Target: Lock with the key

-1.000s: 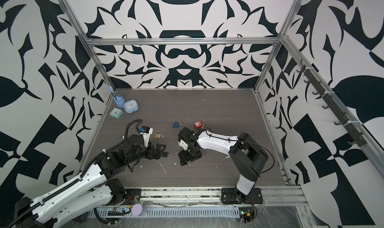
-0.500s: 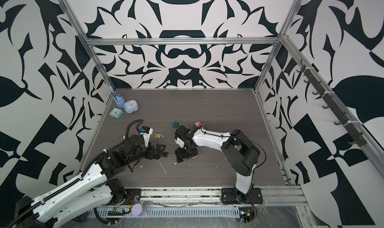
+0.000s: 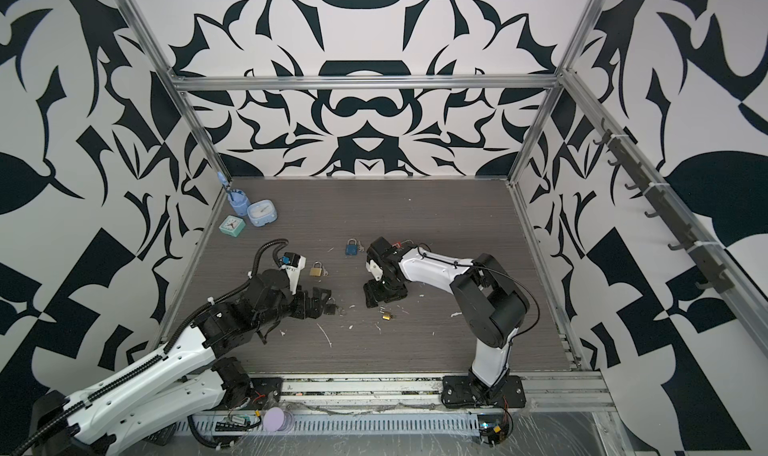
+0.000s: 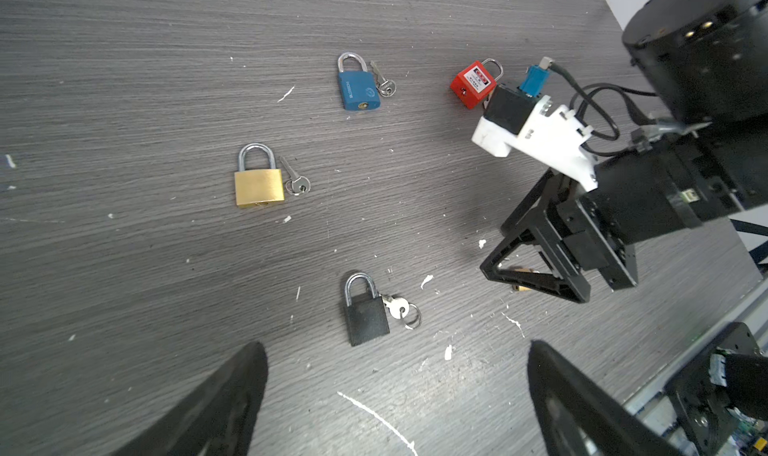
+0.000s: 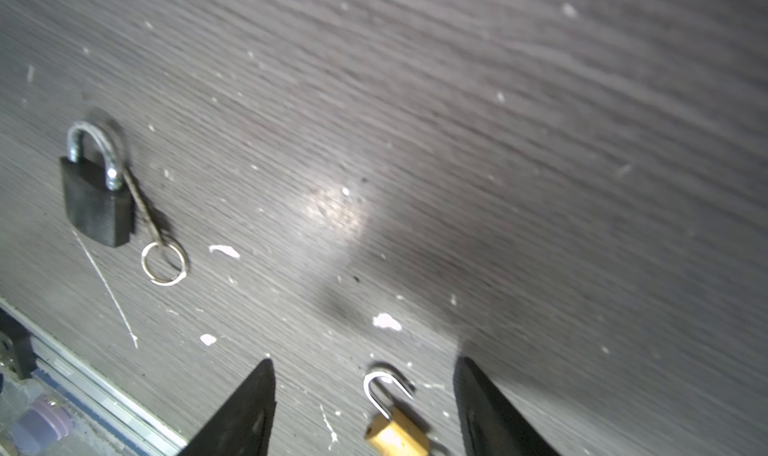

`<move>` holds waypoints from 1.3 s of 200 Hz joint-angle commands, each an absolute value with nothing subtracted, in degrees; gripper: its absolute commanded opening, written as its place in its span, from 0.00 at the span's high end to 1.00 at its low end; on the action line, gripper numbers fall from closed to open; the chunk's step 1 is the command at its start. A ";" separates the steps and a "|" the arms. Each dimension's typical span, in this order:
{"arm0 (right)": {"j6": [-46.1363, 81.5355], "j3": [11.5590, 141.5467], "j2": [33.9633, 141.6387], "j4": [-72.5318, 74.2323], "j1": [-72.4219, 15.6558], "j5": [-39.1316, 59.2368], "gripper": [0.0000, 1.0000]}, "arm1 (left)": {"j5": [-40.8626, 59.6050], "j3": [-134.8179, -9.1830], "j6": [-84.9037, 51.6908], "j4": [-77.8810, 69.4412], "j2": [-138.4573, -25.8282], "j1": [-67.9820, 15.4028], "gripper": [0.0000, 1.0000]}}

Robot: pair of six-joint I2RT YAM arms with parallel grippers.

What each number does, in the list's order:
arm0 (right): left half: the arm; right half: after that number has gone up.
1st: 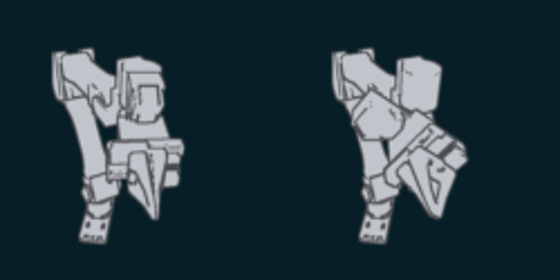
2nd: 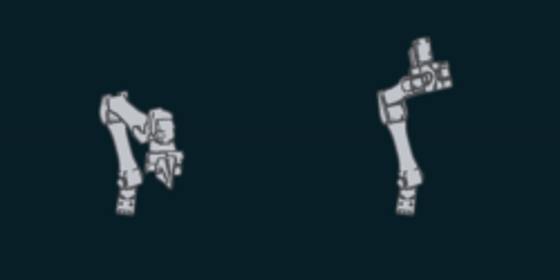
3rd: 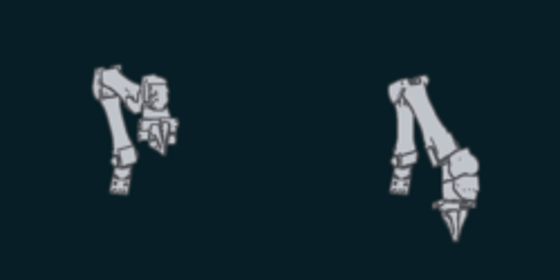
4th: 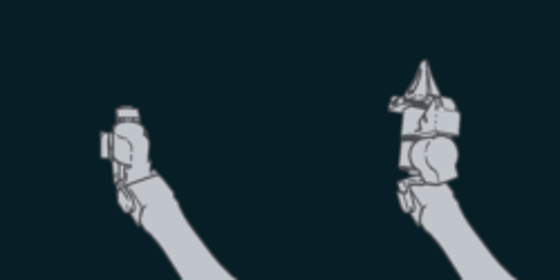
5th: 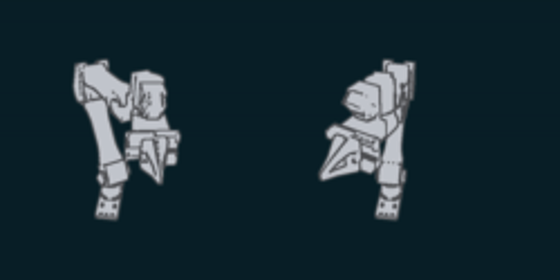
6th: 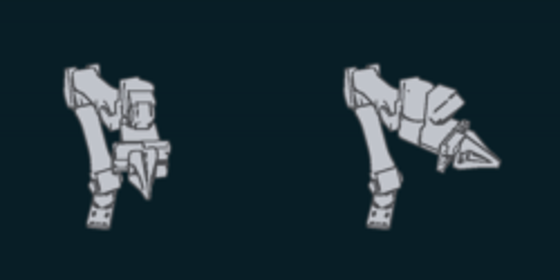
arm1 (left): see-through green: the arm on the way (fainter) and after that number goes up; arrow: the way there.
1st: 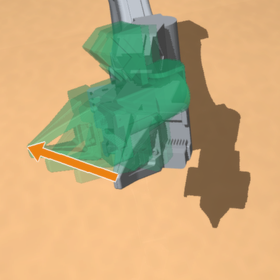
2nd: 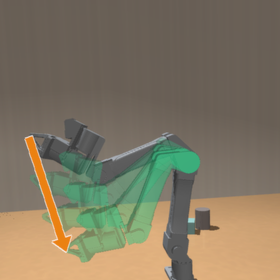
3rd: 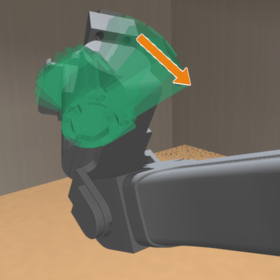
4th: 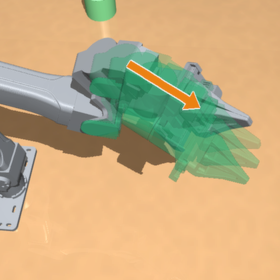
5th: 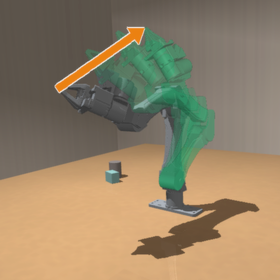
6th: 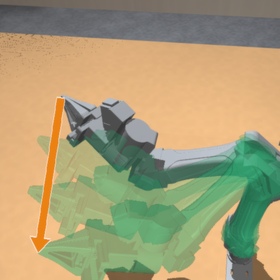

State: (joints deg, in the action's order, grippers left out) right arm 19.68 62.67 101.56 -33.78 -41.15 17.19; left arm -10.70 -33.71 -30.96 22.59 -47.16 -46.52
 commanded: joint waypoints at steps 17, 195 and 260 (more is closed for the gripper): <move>19.46 59.38 97.19 -33.80 -41.13 17.54 0.30 | -10.72 -36.38 -33.11 24.47 -48.75 -46.58 0.01; 23.85 58.89 98.43 -33.07 -49.84 17.72 0.34 | -11.77 -33.91 -35.16 26.85 -42.24 -46.58 0.01; 26.86 54.99 84.43 -35.13 -47.26 9.46 0.29 | -11.31 -38.45 -31.19 31.25 -46.54 -47.85 0.01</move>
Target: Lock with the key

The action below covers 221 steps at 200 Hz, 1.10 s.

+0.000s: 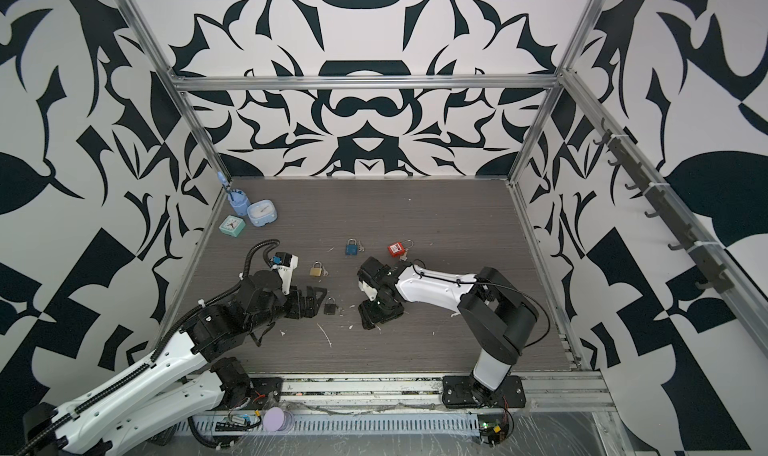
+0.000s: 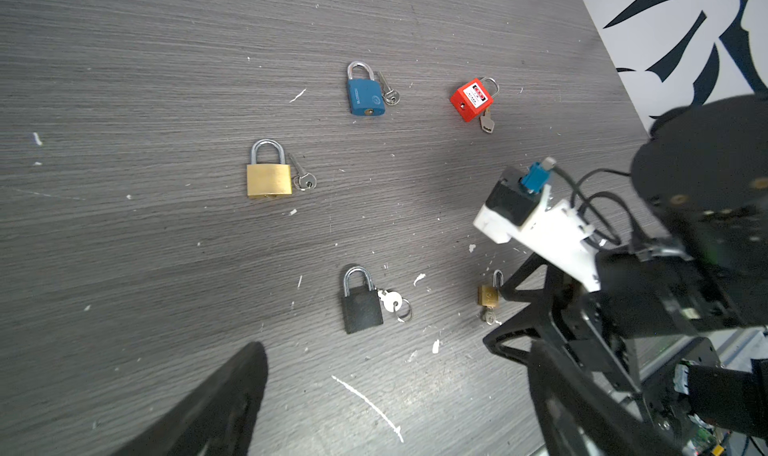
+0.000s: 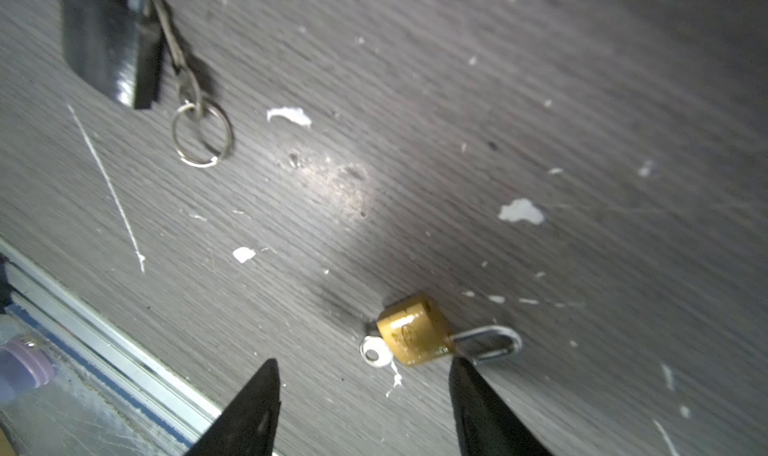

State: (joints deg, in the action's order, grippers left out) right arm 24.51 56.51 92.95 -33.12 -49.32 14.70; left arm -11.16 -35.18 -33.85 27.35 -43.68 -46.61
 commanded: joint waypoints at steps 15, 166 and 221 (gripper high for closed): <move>29.11 52.97 80.26 -36.44 -43.75 6.97 0.25 | -11.76 -41.21 -28.62 32.93 -50.58 -50.61 0.00; 38.40 45.27 64.16 -47.27 -25.00 -18.67 0.00 | -18.00 -67.19 -29.31 39.18 -98.69 -70.09 0.11; 38.32 43.21 61.41 -46.61 -22.92 -18.80 0.01 | -14.28 -69.50 -31.02 36.17 -104.01 -67.44 0.27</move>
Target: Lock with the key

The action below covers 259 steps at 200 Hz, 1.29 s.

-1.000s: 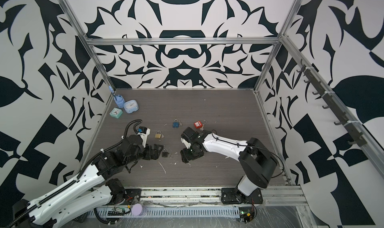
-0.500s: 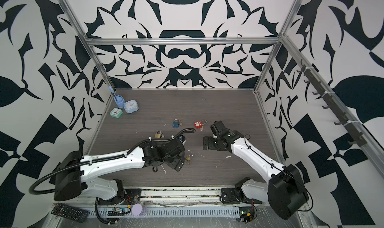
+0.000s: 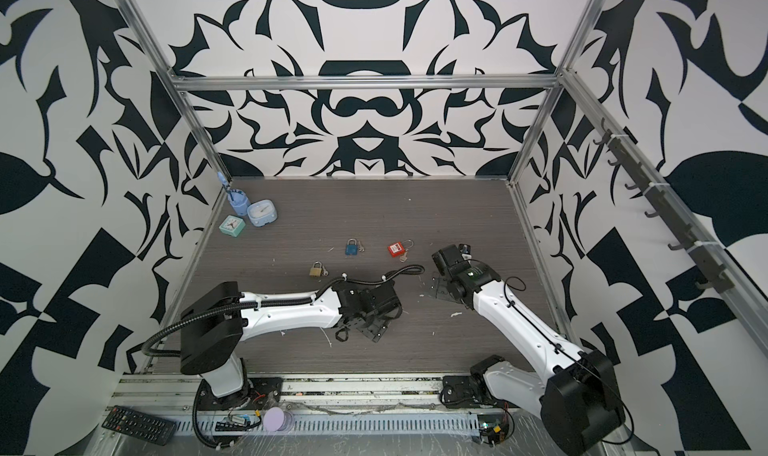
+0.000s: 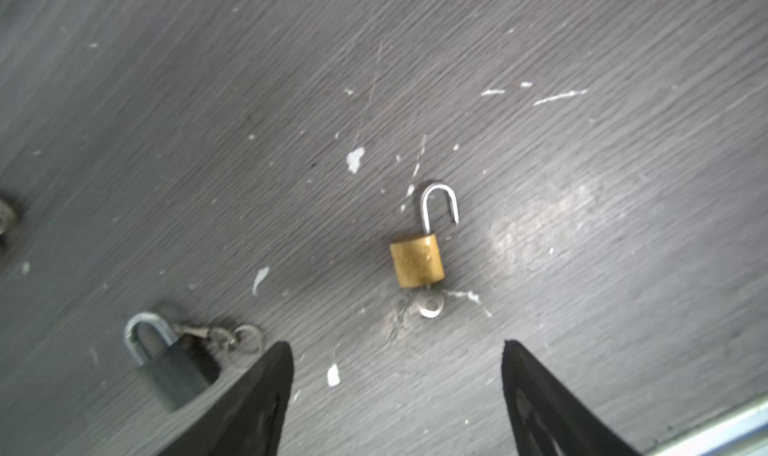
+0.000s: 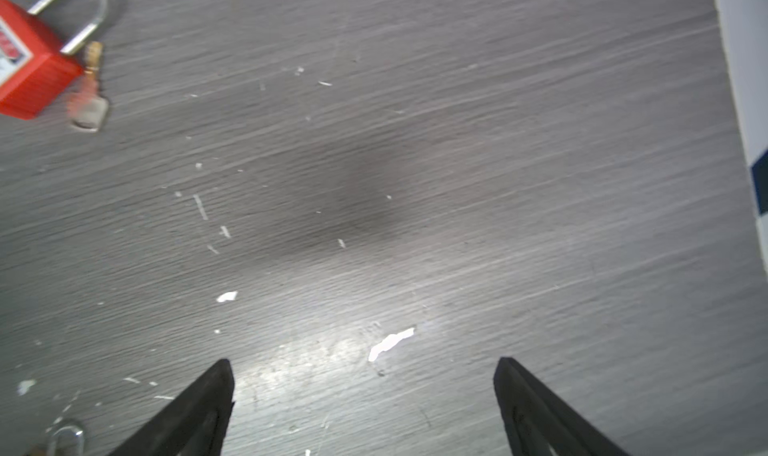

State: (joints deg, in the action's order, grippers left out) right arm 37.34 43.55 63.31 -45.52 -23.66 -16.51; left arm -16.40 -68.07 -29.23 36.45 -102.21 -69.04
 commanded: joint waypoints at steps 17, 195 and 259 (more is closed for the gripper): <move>37.61 43.02 60.78 -45.93 -22.50 -18.40 0.01 | -14.21 -70.40 -31.38 36.39 -105.33 -67.04 0.30; 36.19 42.10 59.46 -42.03 -20.83 -17.06 0.02 | -11.31 -75.06 -33.84 41.78 -111.74 -66.28 0.60; 35.77 41.86 58.88 -41.05 -20.79 -15.90 0.02 | -12.12 -74.79 -33.42 40.08 -112.74 -66.25 0.60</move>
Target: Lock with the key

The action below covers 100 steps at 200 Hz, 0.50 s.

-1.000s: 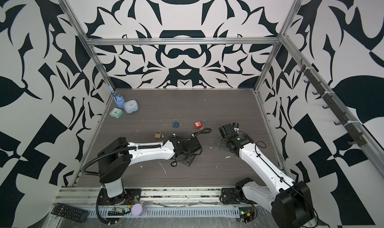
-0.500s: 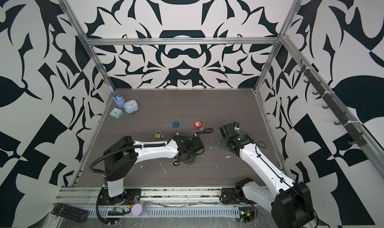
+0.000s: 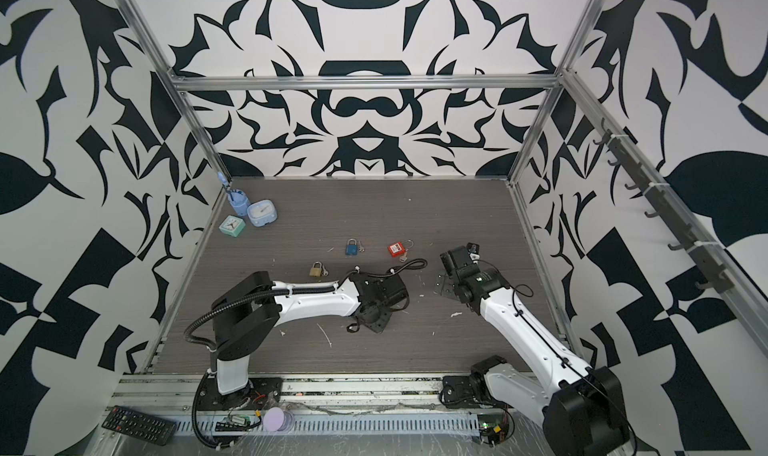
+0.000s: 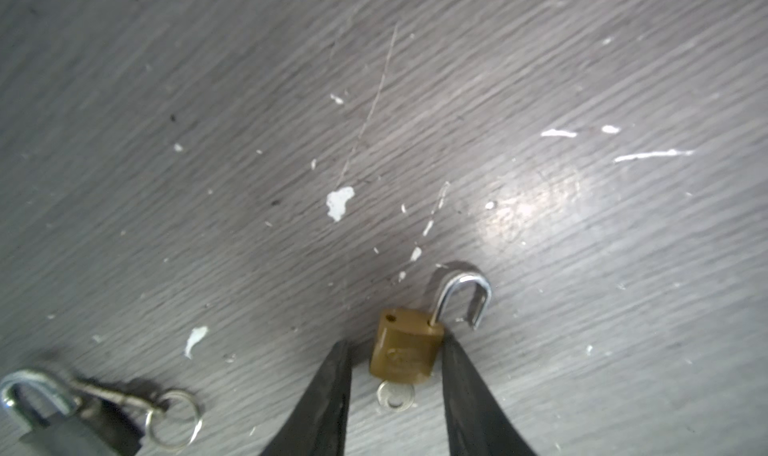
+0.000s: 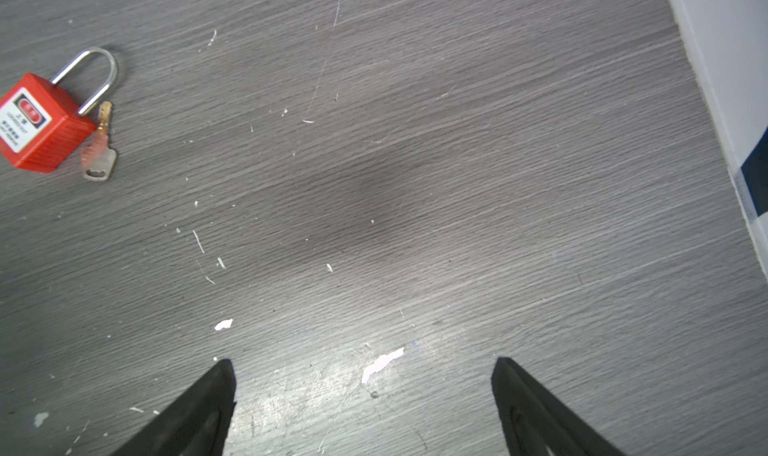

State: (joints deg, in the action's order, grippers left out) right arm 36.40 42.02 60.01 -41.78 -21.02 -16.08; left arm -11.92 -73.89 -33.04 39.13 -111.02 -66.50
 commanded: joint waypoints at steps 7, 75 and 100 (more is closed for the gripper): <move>35.77 41.93 58.81 -41.01 -20.74 -15.96 0.02 | -12.32 -74.79 -33.31 40.07 -112.72 -66.10 0.60; 35.66 41.53 58.01 -41.44 -20.57 -16.54 0.02 | -12.47 -74.09 -31.47 38.03 -112.99 -64.64 0.62; 35.68 41.56 58.20 -41.33 -20.44 -16.52 0.02 | -12.15 -73.92 -30.20 37.52 -113.23 -64.19 0.63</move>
State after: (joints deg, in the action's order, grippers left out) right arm 35.92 41.87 58.83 -41.67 -20.75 -15.70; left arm -11.97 -73.89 -31.48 37.67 -111.13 -65.12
